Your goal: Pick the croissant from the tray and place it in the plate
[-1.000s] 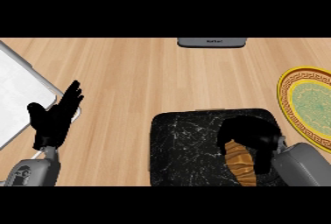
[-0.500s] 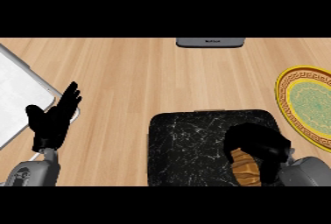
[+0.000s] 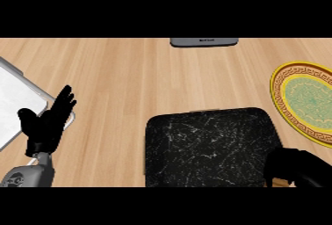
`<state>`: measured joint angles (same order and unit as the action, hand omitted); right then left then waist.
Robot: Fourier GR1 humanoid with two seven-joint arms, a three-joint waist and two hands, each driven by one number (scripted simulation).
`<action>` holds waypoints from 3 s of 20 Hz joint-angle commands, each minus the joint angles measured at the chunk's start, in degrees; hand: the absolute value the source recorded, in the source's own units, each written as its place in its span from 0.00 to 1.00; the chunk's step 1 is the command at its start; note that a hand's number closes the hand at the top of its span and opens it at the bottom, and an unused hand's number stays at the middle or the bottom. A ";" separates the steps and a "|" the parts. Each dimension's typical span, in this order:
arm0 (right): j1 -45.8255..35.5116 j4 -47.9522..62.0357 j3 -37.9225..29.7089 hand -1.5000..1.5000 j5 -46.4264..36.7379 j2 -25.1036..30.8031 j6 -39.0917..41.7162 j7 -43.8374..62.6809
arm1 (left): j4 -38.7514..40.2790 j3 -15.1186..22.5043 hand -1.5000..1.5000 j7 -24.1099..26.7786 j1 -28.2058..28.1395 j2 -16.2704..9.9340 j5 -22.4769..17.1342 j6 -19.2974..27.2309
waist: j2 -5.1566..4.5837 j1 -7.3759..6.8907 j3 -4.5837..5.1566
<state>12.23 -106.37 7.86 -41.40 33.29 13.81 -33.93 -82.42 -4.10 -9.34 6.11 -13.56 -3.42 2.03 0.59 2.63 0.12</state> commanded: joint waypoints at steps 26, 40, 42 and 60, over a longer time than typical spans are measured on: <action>-28.99 47.03 -31.72 1.00 17.73 8.48 -3.26 -1.57 | 1.77 0.49 0.50 0.67 2.93 1.10 1.04 -2.68 | -0.95 -4.20 -0.20; -42.20 79.08 -25.06 0.00 8.91 12.61 1.55 -20.02 | 1.64 -0.80 0.50 -0.34 3.55 -0.05 0.40 -4.22 | -1.06 -4.39 -0.27; -43.25 79.29 -26.94 0.00 10.54 12.66 -0.69 -22.92 | 3.45 0.67 0.50 -0.19 6.08 2.64 2.61 -1.02 | -1.11 -3.96 -0.29; -45.23 82.72 -32.20 0.00 34.48 19.20 39.10 -10.76 | 1.27 -0.13 0.50 0.25 3.18 2.24 2.19 -0.94 | -0.73 -2.76 -0.29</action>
<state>-33.11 -26.24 -23.62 -10.20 49.99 35.36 -39.71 -80.85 -4.35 -9.51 8.85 -11.83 -1.90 0.05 -0.03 -0.08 -0.06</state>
